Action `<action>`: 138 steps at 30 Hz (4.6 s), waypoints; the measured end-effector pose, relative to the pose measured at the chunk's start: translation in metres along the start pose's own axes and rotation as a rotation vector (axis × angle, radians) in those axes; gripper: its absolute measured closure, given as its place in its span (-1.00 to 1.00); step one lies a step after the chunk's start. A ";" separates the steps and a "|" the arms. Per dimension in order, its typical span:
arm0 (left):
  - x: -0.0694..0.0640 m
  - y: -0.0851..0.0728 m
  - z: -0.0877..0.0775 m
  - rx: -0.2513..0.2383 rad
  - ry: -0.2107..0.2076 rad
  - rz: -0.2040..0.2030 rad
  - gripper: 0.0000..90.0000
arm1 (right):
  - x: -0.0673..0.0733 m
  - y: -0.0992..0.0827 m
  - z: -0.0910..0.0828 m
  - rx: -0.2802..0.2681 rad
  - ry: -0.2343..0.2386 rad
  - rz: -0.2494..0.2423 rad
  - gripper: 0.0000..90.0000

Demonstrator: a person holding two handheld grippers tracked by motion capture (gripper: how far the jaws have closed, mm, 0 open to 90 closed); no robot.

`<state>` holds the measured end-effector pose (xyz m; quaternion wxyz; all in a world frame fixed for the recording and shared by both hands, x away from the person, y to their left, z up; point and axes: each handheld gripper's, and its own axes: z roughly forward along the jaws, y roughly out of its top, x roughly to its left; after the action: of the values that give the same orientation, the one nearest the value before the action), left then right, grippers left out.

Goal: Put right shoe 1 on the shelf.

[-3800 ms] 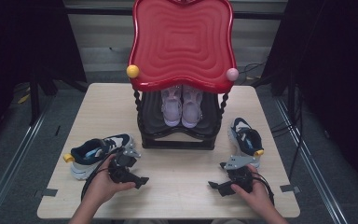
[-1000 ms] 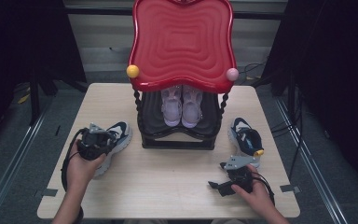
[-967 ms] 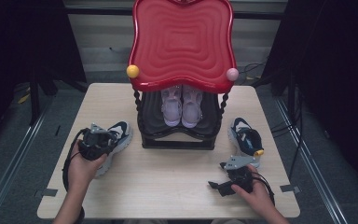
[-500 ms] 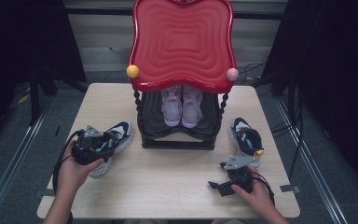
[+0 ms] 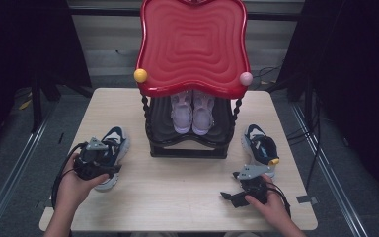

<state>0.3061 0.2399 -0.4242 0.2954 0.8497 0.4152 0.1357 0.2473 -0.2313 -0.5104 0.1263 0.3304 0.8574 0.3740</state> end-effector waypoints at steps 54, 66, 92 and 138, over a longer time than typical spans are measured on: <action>-0.026 0.026 0.006 0.038 -0.087 0.039 0.01 | 0.000 0.000 0.000 0.001 0.000 0.002 -0.71; -0.023 0.035 0.009 0.162 -0.095 0.108 -0.10 | 0.000 0.000 0.000 0.000 0.000 0.000 -0.71; -0.030 0.045 0.026 0.360 -0.120 0.223 0.05 | 0.000 0.000 0.000 0.000 0.000 0.000 -0.71; -0.034 0.055 0.035 0.506 -0.181 0.367 0.29 | 0.000 0.000 0.000 0.000 0.000 0.000 -0.71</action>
<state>0.3359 0.1728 -0.4175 0.0815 0.9654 0.2477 0.0030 0.2473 -0.2313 -0.5104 0.1264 0.3306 0.8573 0.3739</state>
